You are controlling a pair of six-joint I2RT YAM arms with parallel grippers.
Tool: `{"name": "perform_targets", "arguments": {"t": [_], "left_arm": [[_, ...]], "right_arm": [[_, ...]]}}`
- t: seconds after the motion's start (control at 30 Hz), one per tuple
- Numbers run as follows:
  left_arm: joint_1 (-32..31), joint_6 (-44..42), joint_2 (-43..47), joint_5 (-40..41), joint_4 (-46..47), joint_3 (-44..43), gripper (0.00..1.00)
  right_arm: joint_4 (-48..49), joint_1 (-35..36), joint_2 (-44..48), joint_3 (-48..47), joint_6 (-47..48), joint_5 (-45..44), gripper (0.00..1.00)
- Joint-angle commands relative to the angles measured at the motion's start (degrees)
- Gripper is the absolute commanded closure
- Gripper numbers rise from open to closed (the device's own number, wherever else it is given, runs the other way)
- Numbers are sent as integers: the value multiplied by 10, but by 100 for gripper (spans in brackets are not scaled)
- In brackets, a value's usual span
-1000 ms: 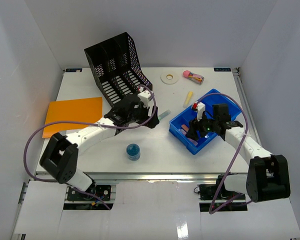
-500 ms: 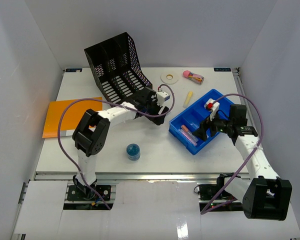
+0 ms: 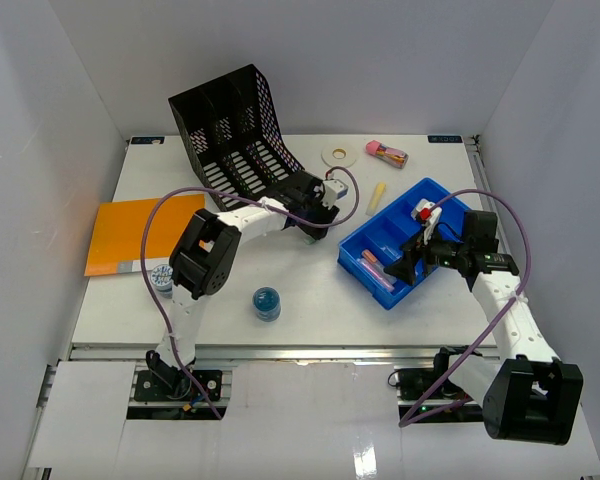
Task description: Organize the desk
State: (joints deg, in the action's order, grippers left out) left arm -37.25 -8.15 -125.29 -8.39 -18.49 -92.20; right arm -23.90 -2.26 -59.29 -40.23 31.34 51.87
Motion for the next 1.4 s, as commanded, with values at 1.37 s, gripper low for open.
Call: {"name": "perform_targets", "arguments": {"t": [1.37], "left_arm": [[-51,505,338,-143,496,368,95]], "right_arm": [[365,179,-127,-107,-660,-164,30]]}}
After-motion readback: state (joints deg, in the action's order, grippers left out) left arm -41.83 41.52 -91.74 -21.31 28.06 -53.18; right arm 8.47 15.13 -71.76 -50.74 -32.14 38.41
